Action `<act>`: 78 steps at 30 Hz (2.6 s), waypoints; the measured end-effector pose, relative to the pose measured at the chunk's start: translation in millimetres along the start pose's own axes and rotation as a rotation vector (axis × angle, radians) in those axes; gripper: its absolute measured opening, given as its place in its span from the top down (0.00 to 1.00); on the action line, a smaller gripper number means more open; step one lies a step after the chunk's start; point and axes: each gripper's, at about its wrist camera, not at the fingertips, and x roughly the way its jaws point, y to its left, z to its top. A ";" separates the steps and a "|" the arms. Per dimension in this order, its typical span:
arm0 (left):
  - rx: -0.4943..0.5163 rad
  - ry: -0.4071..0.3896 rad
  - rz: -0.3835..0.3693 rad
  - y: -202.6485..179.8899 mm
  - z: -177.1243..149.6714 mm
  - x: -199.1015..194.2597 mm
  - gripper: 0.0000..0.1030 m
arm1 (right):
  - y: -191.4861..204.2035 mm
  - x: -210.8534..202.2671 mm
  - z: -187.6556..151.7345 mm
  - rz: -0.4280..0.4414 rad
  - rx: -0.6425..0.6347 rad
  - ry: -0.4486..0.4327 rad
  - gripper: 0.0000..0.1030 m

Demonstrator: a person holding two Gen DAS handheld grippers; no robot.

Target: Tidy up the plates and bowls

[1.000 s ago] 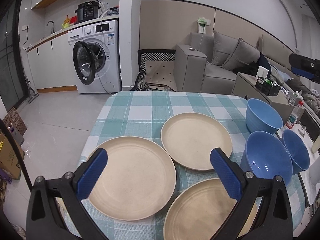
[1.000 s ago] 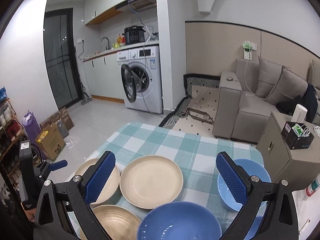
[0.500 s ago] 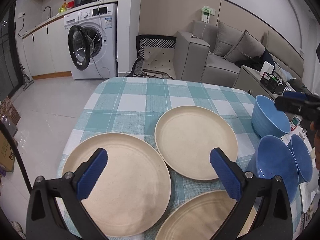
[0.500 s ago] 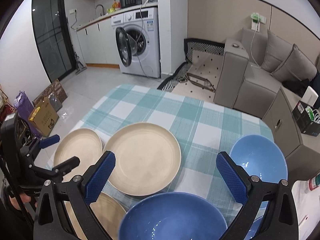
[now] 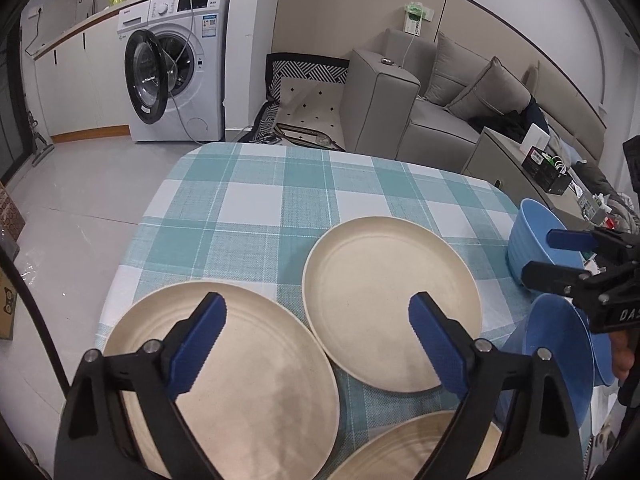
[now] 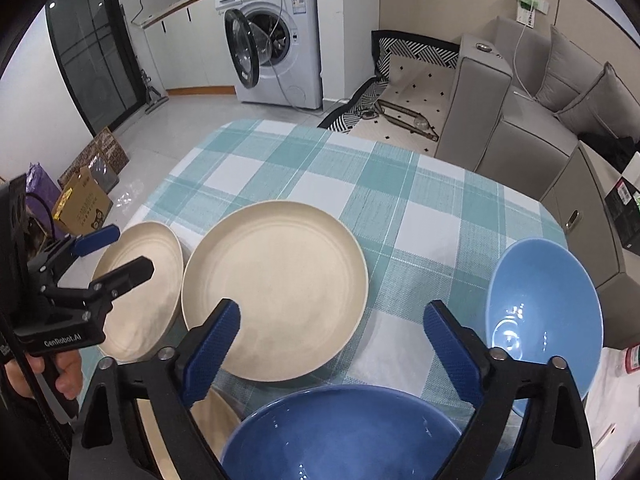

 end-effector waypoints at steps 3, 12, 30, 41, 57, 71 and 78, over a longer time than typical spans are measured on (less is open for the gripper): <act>0.011 0.028 -0.002 -0.6 2.6 8.3 0.20 | 3.5 9.7 1.0 0.003 -0.009 0.027 0.17; 0.005 0.122 -0.019 5.3 3.7 38.2 0.36 | 2.8 39.9 2.9 0.001 -0.014 0.102 0.27; 0.038 0.229 -0.032 -3.1 7.9 77.3 0.54 | -5.7 78.9 4.9 0.001 -0.019 0.198 0.46; 0.082 0.260 -0.019 -13.6 7.4 88.6 0.55 | -16.3 97.4 0.2 0.020 -0.005 0.256 0.53; 0.121 0.313 -0.032 -24.6 0.5 98.3 0.55 | -23.4 110.3 -7.4 0.012 0.018 0.291 0.63; 0.143 0.331 -0.035 -32.3 -5.4 104.1 0.56 | -32.7 118.8 -11.3 0.004 0.037 0.300 0.75; 0.130 0.319 -0.024 -32.0 -6.2 101.0 0.68 | -35.6 112.8 -11.7 -0.025 0.042 0.276 0.75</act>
